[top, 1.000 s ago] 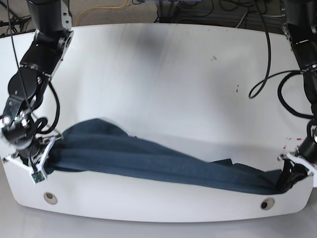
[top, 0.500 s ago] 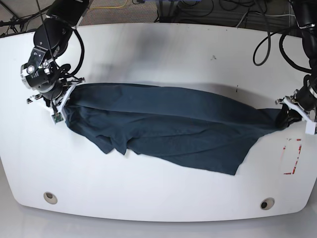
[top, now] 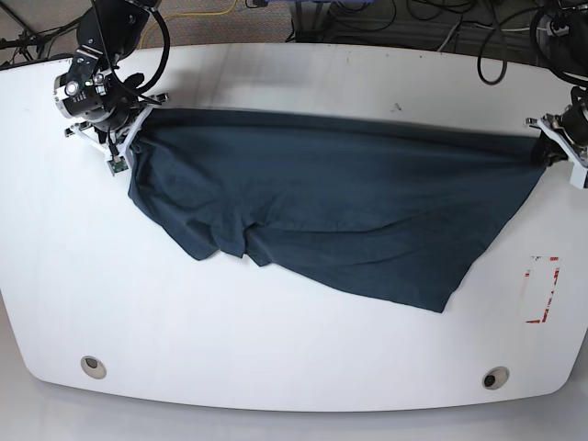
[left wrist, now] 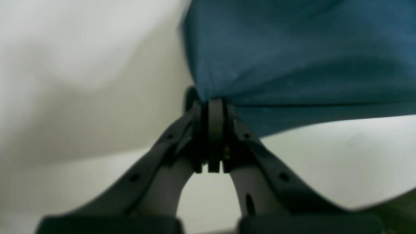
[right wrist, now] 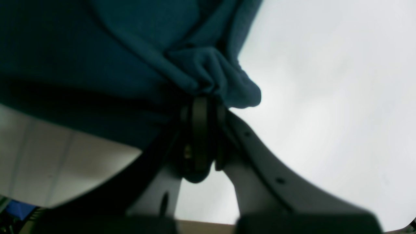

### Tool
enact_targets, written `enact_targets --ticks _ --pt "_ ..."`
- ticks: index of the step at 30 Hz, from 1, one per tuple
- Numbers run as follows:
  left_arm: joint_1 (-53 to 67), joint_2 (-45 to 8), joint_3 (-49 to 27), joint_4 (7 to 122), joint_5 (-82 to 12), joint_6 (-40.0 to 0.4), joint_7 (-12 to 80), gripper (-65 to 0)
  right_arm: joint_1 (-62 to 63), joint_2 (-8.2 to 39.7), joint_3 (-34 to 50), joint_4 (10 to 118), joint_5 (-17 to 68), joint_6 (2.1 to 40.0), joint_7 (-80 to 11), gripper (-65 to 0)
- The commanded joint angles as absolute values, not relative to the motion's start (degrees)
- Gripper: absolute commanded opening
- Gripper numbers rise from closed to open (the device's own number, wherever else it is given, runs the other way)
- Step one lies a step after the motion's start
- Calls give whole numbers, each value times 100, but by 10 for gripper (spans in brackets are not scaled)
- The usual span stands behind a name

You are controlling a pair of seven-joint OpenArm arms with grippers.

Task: Fold the T-shirt properly
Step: 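Lay the stretched shirt flat on the table with both grippers holding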

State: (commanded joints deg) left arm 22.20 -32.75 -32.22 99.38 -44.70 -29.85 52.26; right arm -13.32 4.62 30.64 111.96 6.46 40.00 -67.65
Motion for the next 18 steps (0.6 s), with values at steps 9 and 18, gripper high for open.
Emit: enact_targets --ticks 9,18 --pt "2334 -3152 -3231 9921 -3626 -3670 5226 -650 -1455 268 3037 11196 681 4000 -6765 -650" --pt "2519 -2870 -3275 9965 -2818 -4000 5226 -650 -1473 180 3046 11213 681 4000 -6765 -650"
